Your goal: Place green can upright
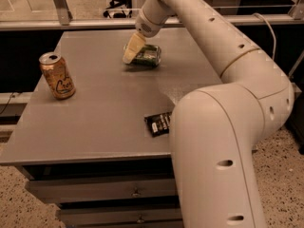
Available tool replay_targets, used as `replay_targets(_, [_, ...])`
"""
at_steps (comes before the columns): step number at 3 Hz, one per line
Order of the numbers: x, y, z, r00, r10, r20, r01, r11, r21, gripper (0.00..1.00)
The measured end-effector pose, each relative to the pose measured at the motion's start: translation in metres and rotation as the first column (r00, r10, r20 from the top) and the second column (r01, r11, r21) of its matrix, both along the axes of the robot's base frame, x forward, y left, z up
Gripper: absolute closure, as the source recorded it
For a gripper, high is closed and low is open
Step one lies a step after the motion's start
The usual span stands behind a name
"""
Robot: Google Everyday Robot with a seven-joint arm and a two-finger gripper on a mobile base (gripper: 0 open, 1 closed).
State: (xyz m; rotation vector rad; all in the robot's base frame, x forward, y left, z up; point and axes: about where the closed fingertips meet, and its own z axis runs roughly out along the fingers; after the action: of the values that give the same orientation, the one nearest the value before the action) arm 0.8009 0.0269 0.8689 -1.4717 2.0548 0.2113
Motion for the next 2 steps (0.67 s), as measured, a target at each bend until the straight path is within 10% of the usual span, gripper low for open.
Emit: replay_targets(2, [-0.0043,-0.0025,-0.0134,0.9976,0.068,-0.011,-0.068,0.964,-0.255,0.0])
